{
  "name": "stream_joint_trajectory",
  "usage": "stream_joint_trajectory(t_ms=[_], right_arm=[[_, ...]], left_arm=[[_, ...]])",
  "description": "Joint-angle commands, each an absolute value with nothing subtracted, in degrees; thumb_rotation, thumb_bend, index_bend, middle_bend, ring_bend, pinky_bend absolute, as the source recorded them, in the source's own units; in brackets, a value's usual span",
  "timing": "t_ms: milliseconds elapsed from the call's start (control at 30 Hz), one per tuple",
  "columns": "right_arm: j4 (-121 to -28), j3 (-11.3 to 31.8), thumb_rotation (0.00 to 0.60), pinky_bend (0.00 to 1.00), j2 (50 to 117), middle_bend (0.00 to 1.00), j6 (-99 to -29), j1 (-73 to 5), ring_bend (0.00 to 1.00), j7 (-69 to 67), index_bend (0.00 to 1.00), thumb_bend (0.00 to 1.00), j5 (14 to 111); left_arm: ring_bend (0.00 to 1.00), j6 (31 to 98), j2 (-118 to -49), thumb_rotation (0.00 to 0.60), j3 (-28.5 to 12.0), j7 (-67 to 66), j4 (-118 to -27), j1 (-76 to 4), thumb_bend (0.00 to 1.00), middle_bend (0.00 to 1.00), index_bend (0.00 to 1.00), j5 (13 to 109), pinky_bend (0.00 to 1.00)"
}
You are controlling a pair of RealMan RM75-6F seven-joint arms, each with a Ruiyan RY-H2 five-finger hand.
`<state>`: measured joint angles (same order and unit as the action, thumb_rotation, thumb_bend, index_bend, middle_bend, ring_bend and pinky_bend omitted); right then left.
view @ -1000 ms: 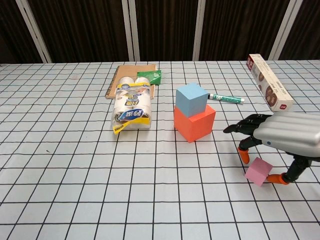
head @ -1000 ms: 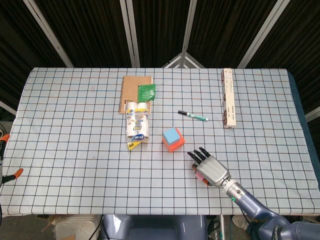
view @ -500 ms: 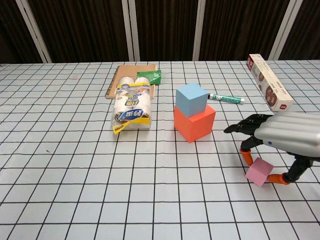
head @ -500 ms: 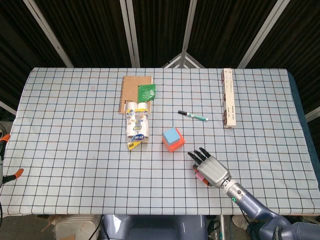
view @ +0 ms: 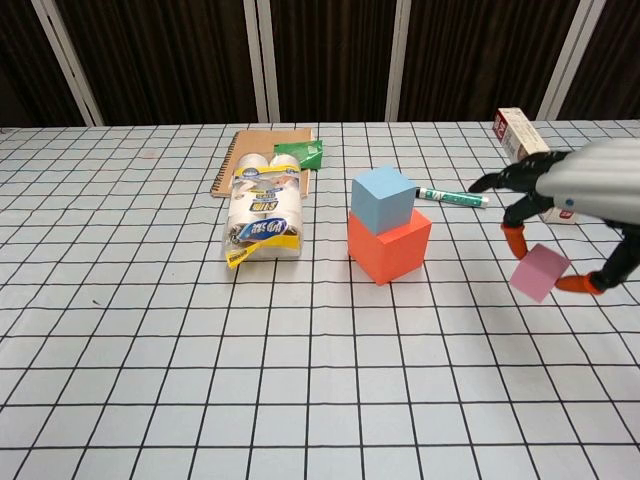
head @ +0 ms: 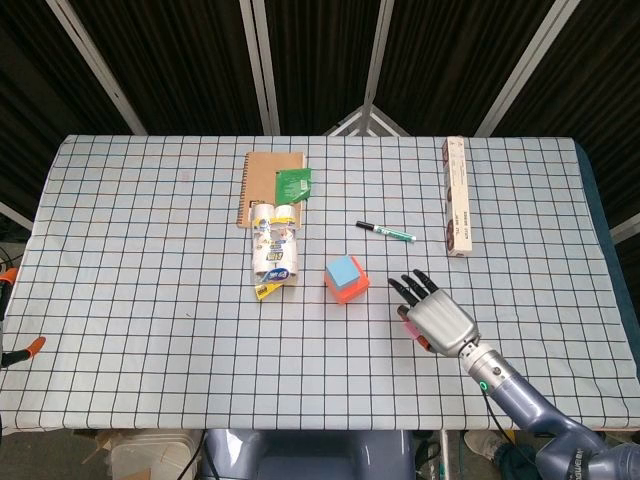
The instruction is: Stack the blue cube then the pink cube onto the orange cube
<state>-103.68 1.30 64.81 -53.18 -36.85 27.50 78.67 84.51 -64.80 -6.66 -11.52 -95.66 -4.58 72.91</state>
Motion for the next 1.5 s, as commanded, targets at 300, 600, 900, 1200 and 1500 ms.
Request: stream_joint_trajectory(t_ms=[300, 600, 900, 1200, 1500], right_arm=[[-114.67, 8.32, 0.600, 0.00, 51.24, 0.00, -45.33, -46.74, 0.00, 38.18, 0.46, 0.37, 59.74], [-114.98, 8.21, 0.600, 0.00, 56.41, 0.00, -42.45, -61.76, 0.00, 48.71, 0.46, 0.39, 38.05], [-111.97, 7.76, 0.600, 0.00, 64.71, 0.00, -46.22, -76.91, 0.00, 55.48, 0.46, 0.39, 17.59], [-107.27, 7.37, 0.600, 0.00, 67.02, 0.00, -47.12, -85.74, 0.00, 57.23, 0.46, 0.40, 6.49], [-103.69, 5.79, 0.600, 0.00, 67.41, 0.00, -45.89, -88.98, 0.00, 56.86, 0.46, 0.40, 3.71]], left_arm=[[0.00, 84.41, -64.38, 0.600, -6.44, -10.26, -95.51, -4.46, 0.12, 0.00, 0.08, 73.62, 0.00], [0.00, 84.29, -64.32, 0.600, -6.48, -9.89, -95.16, -4.59, 0.12, 0.00, 0.08, 73.93, 0.00], [0.00, 83.72, -64.03, 0.600, -6.66, -8.87, -94.78, -4.75, 0.12, 0.00, 0.08, 73.66, 0.00], [0.00, 82.84, -63.42, 0.600, -7.21, -6.89, -94.14, -4.82, 0.12, 0.00, 0.08, 72.56, 0.00], [0.00, 81.48, -63.22, 0.600, -7.66, -6.49, -93.74, -5.34, 0.12, 0.00, 0.08, 71.23, 0.00]])
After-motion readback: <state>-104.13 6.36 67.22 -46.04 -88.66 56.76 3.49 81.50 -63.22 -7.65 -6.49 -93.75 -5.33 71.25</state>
